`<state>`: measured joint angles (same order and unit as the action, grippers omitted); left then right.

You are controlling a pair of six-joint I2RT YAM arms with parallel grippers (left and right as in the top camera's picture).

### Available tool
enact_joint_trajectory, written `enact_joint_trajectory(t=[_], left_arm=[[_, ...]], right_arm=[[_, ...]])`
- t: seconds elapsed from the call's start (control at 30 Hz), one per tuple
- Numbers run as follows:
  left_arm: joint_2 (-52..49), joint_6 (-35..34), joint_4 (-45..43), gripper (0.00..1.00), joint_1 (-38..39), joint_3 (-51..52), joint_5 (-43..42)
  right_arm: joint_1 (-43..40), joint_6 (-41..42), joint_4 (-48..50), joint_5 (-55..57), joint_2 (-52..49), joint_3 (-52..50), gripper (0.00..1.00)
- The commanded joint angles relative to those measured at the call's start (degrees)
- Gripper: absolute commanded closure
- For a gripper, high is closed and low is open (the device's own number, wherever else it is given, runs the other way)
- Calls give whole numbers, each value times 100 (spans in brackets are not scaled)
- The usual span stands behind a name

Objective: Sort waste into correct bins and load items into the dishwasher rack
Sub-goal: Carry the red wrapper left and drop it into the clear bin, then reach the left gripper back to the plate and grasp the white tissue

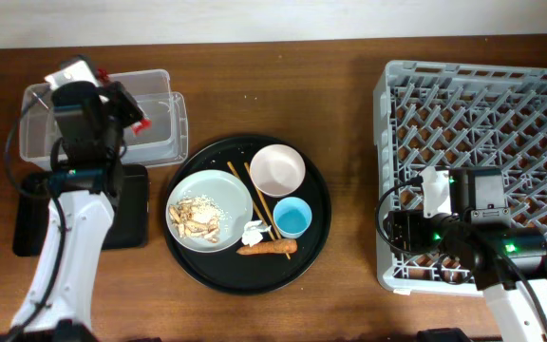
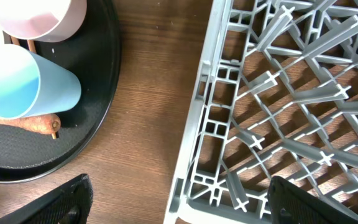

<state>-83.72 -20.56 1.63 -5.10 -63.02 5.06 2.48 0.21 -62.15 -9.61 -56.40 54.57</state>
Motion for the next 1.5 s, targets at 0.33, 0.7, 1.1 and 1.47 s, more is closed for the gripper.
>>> enact_joint_trajectory(t=[0.33, 0.7, 1.1, 1.47], left_arm=[[-1268, 1040, 129, 1, 109, -713, -284], [-1045, 1040, 4935, 1, 1816, -734, -1576], [-1211, 1036, 5438, 5, 3165, -149, -1563], [-1635, 931, 5001, 34, 3222, 109, -1790]], right_arm=[[-31, 28, 15, -48, 9, 118, 11], [-31, 28, 17, -46, 9, 118, 2], [-31, 28, 11, -50, 9, 118, 3], [-31, 28, -7, -48, 9, 118, 3]])
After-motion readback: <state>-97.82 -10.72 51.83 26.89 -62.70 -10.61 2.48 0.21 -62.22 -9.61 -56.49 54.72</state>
